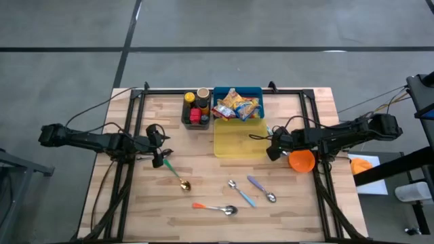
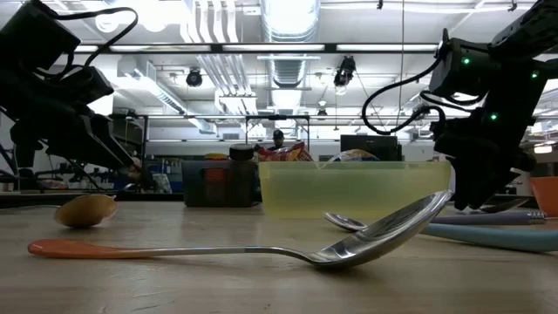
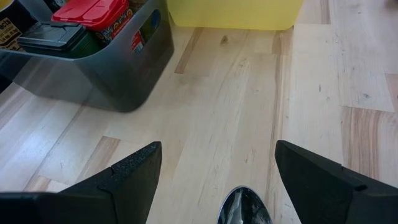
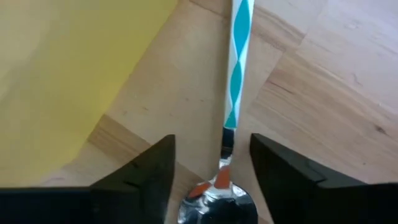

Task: Pick & Place Food Item
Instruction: Put the green patterned spoon into the yellow bin

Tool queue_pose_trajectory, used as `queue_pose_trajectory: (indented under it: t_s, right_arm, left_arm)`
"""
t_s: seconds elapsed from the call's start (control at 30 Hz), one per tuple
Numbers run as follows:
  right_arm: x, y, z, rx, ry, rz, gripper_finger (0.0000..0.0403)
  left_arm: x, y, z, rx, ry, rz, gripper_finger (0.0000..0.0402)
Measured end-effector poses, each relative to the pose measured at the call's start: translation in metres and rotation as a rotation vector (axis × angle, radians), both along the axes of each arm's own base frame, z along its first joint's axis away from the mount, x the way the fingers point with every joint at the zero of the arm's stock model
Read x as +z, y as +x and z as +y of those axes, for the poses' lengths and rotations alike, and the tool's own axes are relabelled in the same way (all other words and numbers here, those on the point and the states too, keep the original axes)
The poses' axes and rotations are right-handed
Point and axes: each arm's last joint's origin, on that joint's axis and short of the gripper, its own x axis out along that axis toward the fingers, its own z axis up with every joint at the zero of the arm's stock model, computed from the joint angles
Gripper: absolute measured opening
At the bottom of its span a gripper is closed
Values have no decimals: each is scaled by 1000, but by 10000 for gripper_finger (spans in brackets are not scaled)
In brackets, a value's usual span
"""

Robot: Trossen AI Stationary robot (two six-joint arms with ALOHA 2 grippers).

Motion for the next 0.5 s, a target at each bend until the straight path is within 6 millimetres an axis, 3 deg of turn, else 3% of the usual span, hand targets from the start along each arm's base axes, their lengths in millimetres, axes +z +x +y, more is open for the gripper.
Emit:
queue_pose_trajectory:
  t_s: [0.5]
  right_arm:
    - [1, 3, 0, -2, -1, -30, 45]
  left_arm:
    - [0, 0, 0, 0, 0, 0, 316]
